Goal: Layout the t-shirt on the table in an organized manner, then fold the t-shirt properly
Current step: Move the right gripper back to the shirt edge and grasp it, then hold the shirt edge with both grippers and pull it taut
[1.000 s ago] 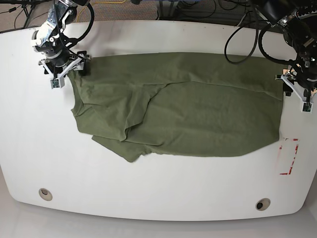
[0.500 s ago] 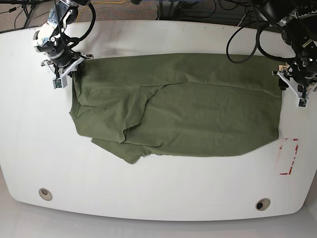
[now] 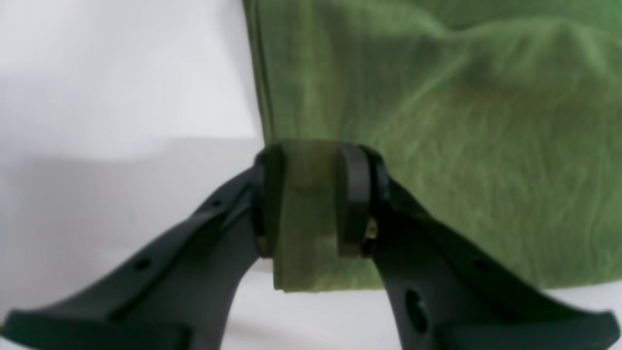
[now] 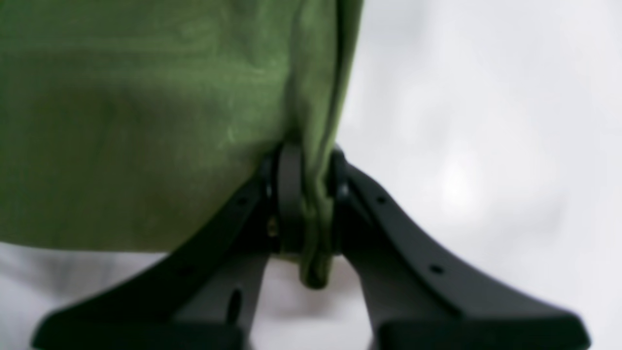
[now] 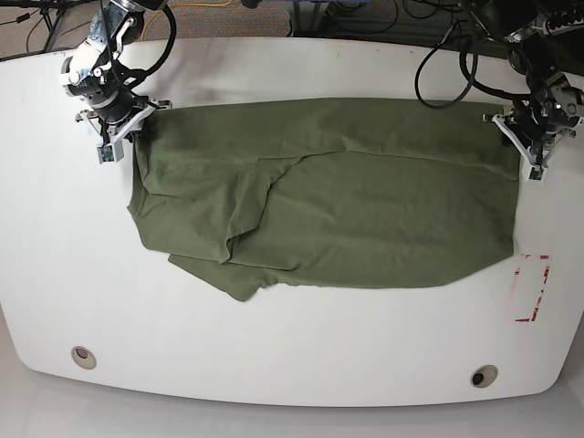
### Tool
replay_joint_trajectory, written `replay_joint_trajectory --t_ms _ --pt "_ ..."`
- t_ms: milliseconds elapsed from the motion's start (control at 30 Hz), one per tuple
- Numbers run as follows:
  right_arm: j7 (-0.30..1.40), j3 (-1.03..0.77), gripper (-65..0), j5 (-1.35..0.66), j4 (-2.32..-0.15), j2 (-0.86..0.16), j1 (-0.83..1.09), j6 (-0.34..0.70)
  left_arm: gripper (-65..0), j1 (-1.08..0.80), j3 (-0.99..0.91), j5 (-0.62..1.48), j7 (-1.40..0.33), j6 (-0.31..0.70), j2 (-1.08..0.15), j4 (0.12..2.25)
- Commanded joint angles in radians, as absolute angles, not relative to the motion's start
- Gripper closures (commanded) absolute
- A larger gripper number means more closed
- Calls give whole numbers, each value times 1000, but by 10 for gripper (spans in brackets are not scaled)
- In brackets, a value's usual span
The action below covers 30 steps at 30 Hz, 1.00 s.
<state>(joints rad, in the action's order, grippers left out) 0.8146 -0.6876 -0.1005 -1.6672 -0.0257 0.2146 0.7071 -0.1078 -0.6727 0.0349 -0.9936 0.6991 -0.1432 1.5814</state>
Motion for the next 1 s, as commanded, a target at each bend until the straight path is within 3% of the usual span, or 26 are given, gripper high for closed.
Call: replay_joint_trajectory --t_ms 0,333,733,833,967 --pt "855 -696 -60 -56 -1669 -33 222 698 -211 -102 -668 38 -978 698 -163 1572" --pt "855 -694 -59 -58 -1669 -33 222 698 -364 -166 -664 42 -977 698 -163 1659" --pt "855 -693 -59 -58 -1670 -33 222 698 -361 -183 -662 42 -977 698 -162 1655" --pt "855 -696 -59 -58 -1670 -33 222 698 -286 -194 -641 42 -977 698 -162 1655" --pt "855 -696 -59 -58 -1672 -35 222 698 -68 -213 -610 41 -975 698 -163 1655"
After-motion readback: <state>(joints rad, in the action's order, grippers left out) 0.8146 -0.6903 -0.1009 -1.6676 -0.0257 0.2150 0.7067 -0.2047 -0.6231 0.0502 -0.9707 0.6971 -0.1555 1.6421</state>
